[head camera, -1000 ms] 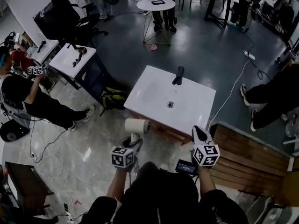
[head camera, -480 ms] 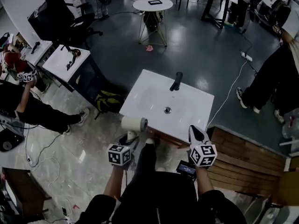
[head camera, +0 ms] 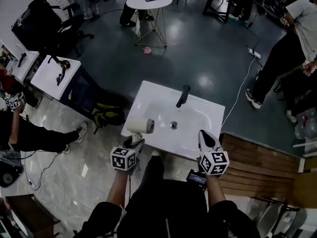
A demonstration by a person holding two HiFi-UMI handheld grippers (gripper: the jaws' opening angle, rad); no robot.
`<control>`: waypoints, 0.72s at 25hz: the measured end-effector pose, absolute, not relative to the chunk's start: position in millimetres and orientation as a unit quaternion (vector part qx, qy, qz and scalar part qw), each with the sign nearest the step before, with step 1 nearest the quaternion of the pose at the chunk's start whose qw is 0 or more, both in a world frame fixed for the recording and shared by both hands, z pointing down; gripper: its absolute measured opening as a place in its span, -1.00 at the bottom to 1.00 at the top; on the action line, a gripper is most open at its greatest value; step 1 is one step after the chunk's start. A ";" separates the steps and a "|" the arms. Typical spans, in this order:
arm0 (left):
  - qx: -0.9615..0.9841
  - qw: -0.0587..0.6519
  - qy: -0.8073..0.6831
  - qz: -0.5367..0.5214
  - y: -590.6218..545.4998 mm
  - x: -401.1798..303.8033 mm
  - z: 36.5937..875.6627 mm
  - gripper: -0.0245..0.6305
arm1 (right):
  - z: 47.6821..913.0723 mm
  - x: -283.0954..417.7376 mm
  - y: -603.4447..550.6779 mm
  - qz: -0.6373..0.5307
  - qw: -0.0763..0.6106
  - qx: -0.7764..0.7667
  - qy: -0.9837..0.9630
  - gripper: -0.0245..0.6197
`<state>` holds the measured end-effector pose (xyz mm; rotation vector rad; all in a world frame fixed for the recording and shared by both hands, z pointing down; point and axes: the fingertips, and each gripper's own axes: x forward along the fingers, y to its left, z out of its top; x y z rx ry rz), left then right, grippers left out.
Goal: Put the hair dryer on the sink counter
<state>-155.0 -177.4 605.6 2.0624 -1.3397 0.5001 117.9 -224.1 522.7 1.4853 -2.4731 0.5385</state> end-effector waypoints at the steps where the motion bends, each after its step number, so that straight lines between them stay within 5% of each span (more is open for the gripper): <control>1: 0.782 0.310 -0.504 0.193 -186.7 -157.8 605.6 -0.33 | 521.7 114.5 -230.2 0.181 0.106 0.505 -0.837 -0.91; 18: 0.798 0.313 -0.459 0.232 -306.4 -194.6 624.3 -0.33 | 531.4 62.0 -308.9 0.202 0.132 0.520 -0.819 -0.91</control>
